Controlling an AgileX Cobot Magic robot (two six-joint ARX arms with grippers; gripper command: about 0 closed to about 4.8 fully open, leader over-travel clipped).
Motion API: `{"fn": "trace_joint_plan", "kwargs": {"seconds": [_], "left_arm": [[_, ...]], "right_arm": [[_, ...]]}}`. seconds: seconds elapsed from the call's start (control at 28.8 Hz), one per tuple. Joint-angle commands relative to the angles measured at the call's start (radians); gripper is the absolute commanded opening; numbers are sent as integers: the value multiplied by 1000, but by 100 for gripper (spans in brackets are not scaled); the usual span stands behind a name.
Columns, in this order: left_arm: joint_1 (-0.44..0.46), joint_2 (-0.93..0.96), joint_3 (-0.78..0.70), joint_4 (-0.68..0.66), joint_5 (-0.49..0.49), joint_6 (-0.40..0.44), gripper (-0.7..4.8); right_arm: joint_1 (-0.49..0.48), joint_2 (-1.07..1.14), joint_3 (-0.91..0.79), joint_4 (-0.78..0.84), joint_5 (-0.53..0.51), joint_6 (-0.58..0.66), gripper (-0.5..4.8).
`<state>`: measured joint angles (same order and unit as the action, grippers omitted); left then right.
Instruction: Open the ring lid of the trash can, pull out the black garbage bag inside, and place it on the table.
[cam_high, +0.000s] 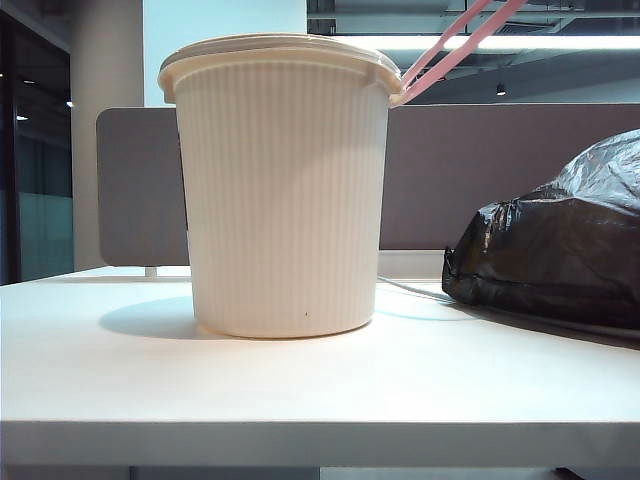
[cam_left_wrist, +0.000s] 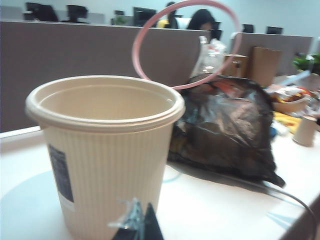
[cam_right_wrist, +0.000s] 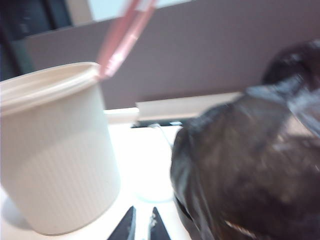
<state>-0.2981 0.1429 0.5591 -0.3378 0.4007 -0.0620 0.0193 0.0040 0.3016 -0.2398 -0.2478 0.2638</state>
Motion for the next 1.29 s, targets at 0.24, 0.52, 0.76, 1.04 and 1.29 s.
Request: {"fn": "trace_joint_plan", "kwargs": {"seconds": [0.24,0.52,0.76,1.04,1.29], "left_arm": [[0,1,-177,260,-89,-39,-6],[0,1,-298,401,-161,-114,-6],[0,2,-363,401,-161,-116,-6],[0,2,-438,439,-161,-138,-6],[0,2,-500,467,-161,-159,-6]], "right_arm": [[1,0,-90,111,48,54,-1],[1,0,-164,156,52,52,-1],[1,-1,-208,167,71,16,-1],[1,-1,-255,162,70,-25,-1],[1,-1,-283,154,71,-48,-1]]}}
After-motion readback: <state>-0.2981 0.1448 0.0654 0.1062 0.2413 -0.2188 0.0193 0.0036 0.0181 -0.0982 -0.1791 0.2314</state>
